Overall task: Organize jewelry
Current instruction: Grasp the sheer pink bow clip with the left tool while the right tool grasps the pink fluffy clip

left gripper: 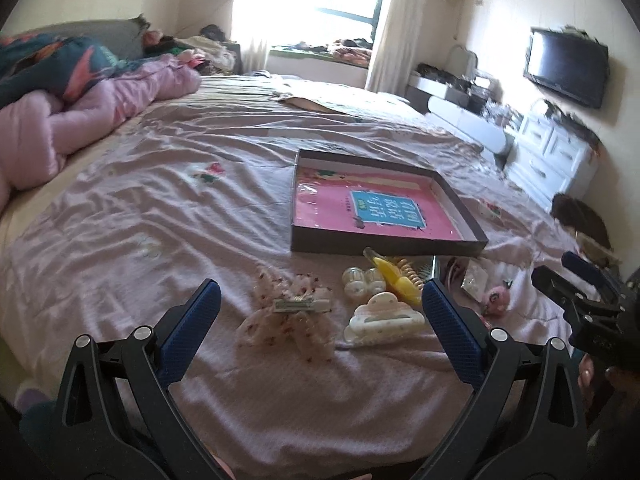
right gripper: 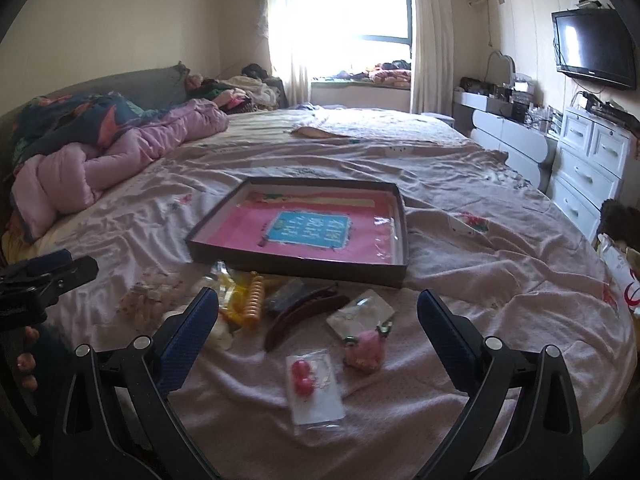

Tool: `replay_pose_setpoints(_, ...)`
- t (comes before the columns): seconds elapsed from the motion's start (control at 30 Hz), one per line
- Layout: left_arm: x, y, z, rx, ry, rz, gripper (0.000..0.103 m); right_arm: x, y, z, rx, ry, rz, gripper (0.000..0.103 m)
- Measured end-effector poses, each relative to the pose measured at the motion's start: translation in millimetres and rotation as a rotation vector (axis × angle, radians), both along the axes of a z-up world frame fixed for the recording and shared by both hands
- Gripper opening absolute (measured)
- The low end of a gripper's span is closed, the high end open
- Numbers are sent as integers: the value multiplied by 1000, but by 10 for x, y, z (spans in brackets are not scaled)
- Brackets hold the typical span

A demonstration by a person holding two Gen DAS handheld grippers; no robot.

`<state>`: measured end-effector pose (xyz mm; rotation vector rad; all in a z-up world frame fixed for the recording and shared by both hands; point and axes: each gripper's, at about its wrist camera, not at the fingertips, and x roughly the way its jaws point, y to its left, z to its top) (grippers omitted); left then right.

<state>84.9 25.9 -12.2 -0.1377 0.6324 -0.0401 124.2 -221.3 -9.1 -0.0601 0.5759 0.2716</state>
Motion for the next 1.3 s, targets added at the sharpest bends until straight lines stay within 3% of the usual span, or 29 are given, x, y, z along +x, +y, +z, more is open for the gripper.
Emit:
replay_pose_setpoints(0.27,354,27,-280,74,95,27,92,229,-154,-230,-10,64,-30,97)
replay_pose_setpoints(0.7,681,125,-719,49,248,16,92,516,-268,-603,-24,180,-50,97)
replay_pose_setpoints(0.8,729,169,-777,33,269,25,87,599,-295,-669,-7,212,-57,96)
replay_pose_setpoints(1.0,788,206,-860,4,305,15,66,703,-254,-819,-26,271,-36,70)
replay_pose_setpoints(1.13,765,228,-820,0,283,8,46,769,-307,-908,1,319,-35,37)
replay_pose_setpoints(1.17,760,234,-809,-4,278,7,42,778,-321,-914,10,323,-38,33)
replay_pose_setpoints(1.3,704,273,-724,-41,248,7,38,736,-365,-855,22,288,-40,31)
